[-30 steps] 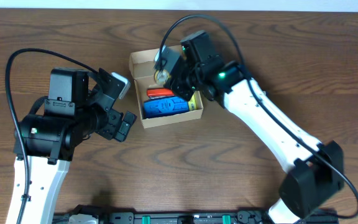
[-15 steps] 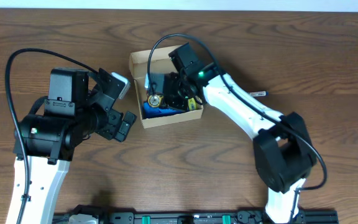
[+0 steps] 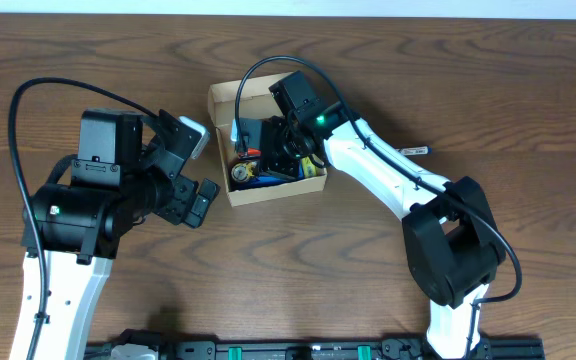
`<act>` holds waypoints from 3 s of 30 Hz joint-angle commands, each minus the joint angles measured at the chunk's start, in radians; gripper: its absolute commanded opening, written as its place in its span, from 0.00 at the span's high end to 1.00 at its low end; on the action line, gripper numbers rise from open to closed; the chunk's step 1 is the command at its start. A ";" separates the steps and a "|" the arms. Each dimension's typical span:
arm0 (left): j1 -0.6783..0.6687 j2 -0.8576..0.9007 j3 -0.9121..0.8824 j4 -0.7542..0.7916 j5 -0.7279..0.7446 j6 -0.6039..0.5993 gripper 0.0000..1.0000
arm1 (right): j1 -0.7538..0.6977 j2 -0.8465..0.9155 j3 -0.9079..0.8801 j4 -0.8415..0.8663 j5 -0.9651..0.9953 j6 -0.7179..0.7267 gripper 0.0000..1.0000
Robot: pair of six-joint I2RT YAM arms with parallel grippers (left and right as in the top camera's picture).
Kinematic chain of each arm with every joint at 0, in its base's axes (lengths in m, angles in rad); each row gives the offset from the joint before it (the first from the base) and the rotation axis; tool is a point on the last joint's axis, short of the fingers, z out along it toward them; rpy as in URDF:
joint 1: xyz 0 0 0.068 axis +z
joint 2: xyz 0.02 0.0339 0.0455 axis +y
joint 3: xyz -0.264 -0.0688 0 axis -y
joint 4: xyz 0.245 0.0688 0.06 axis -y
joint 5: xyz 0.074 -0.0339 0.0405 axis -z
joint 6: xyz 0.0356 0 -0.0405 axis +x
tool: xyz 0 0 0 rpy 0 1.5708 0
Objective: Pack container
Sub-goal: 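Carry the correction tape left and lower it into the box, then release the tape and raise the right gripper out of the box, then grasp the blue-capped whiteboard marker with the right gripper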
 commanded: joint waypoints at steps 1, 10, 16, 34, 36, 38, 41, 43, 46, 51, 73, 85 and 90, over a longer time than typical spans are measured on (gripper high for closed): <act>0.005 0.000 0.011 -0.002 0.014 -0.007 0.05 | 0.013 -0.073 0.005 0.002 -0.018 0.048 0.43; 0.005 0.000 0.011 -0.002 0.014 -0.007 0.05 | -0.044 -0.384 0.007 -0.023 0.112 0.200 0.38; 0.005 0.000 0.011 -0.002 0.014 -0.007 0.05 | -0.162 -0.575 0.007 -0.136 0.229 0.279 0.33; 0.005 0.000 0.011 -0.002 0.014 -0.007 0.05 | -0.504 -0.439 0.002 -0.385 0.317 0.023 0.30; 0.005 0.000 0.011 -0.002 0.014 -0.007 0.05 | -0.518 -0.396 0.002 -0.385 0.317 0.004 0.30; 0.005 0.000 0.011 -0.002 0.014 -0.006 0.05 | -0.527 -0.346 0.002 -0.385 0.317 -0.019 0.30; 0.005 0.000 0.011 -0.002 0.014 -0.007 0.05 | -0.530 -0.274 0.002 -0.382 0.317 -0.045 0.31; 0.005 0.000 0.011 -0.002 0.014 -0.007 0.05 | -0.532 -0.224 0.002 -0.376 0.317 -0.055 0.31; 0.005 0.000 0.011 -0.002 0.014 -0.006 0.05 | -0.534 -0.159 0.002 -0.363 0.325 -0.059 0.32; 0.005 0.000 0.011 -0.002 0.014 -0.007 0.05 | -0.537 -0.054 0.002 -0.326 0.356 -0.062 0.33; 0.005 0.000 0.011 -0.002 0.014 -0.007 0.05 | -0.537 0.077 -0.010 -0.272 0.404 -0.141 0.36; 0.005 0.000 0.011 -0.002 0.014 -0.007 0.05 | -0.537 0.120 -0.014 -0.233 0.403 -0.145 0.37; 0.005 0.000 0.011 -0.002 0.014 -0.007 0.05 | -0.537 0.122 -0.015 -0.199 0.402 -0.145 0.39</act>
